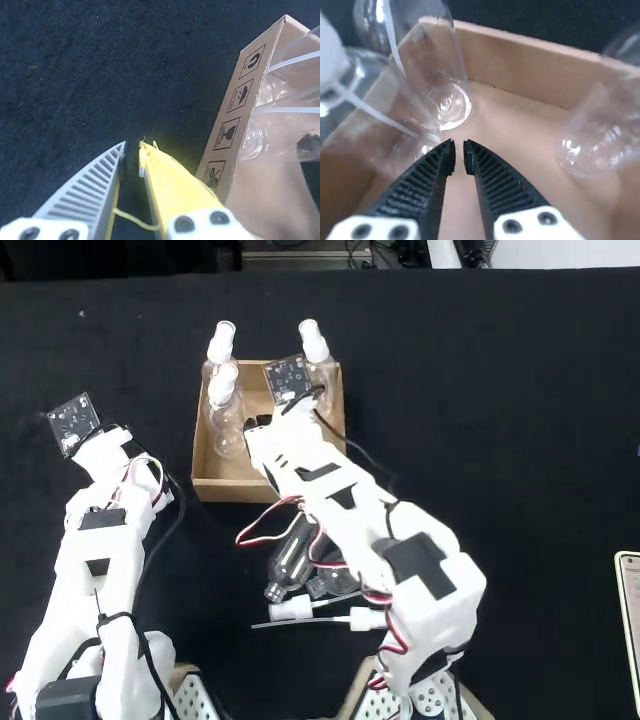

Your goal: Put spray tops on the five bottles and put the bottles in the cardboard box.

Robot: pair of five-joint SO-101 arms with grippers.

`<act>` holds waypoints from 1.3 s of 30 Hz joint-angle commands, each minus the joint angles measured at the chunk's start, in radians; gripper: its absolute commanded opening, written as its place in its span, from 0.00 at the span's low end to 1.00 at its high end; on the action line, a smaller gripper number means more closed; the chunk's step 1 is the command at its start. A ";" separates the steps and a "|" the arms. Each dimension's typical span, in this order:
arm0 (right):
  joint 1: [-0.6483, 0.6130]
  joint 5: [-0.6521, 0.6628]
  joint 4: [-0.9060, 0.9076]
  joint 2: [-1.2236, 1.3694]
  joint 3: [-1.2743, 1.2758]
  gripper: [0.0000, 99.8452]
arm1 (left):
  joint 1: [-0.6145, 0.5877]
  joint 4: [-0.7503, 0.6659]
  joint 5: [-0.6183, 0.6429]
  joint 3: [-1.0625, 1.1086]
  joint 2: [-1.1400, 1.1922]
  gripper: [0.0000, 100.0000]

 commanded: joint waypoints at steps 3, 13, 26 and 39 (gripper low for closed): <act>-0.017 -0.003 -0.018 -0.248 0.116 0.01 | -0.012 -0.015 0.009 -0.007 -0.021 0.03; -0.095 -0.005 -0.025 -0.265 0.160 0.01 | -0.012 -0.015 0.009 -0.007 -0.021 0.03; -0.092 -0.003 -0.025 -0.056 0.005 0.01 | -0.012 -0.015 0.009 -0.007 -0.023 0.03; -0.091 -0.003 -0.017 -0.056 -0.002 0.01 | -0.012 -0.015 0.009 -0.007 -0.023 0.03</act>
